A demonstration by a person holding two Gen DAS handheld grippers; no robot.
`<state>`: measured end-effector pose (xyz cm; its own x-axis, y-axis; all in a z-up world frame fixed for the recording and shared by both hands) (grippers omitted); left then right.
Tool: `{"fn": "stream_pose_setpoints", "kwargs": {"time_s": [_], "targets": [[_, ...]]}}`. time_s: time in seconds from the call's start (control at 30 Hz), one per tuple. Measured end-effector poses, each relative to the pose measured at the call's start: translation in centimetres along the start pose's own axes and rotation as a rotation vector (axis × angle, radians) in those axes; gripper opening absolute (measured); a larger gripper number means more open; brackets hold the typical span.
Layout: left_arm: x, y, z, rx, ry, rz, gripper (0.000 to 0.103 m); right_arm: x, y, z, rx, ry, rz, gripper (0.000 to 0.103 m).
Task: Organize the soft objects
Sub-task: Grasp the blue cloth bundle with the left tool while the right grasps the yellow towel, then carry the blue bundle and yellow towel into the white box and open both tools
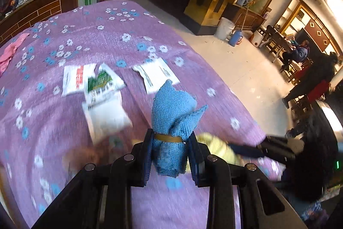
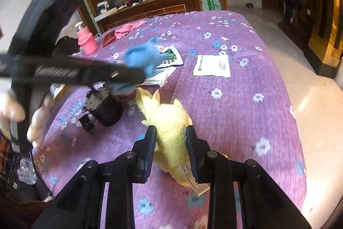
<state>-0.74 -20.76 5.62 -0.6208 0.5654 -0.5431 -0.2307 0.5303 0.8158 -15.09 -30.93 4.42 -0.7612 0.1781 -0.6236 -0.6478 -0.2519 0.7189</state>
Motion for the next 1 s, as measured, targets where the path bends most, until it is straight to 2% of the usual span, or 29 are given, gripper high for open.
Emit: {"fn": "stream_pose_setpoints", "kwargs": {"time_s": [0.2, 0.37, 0.6, 0.7, 0.83, 1.0], "targets": [[4.9, 3.7, -1.5, 0.016, 0.018, -0.043, 0.030, 1.8, 1.9, 1.7, -0.043, -0.014, -0.018, 0.028], [10.5, 6.8, -1.0, 0.048, 0.101, -0.091, 0.030, 3.5, 2.7, 5.1, -0.112, 0.006, -0.007, 0.028], [18.3, 12.6, 2.2, 0.045, 0.288, -0.222, 0.030, 4.8, 1.4, 12.5, -0.314, 0.047, 0.080, 0.028], [21.8, 15.6, 4.6, -0.012, 0.376, -0.274, 0.030, 4.6, 0.2, 16.4, -0.388, 0.077, 0.123, 0.028], [26.0, 20.0, 7.9, -0.145, 0.458, -0.334, 0.030, 3.9, -0.8, 20.6, -0.465, 0.101, 0.148, 0.028], [29.7, 24.1, 11.9, -0.252, 0.558, -0.409, 0.030, 2.6, -2.2, 24.9, -0.513, 0.116, 0.161, 0.028]]}}
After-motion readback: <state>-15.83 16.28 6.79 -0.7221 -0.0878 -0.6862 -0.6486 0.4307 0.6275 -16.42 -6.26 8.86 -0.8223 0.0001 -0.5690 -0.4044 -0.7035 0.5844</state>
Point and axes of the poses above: each gripper's, at about its wrist camera, not at the fingertips, and y roughly against the way its jaws point, z to its left, x to its underside, the point moved 5 cm from there along -y, roughly the way its jaws point, and after that the axes turned 8 degrees about -y, right-handed, at the moved point
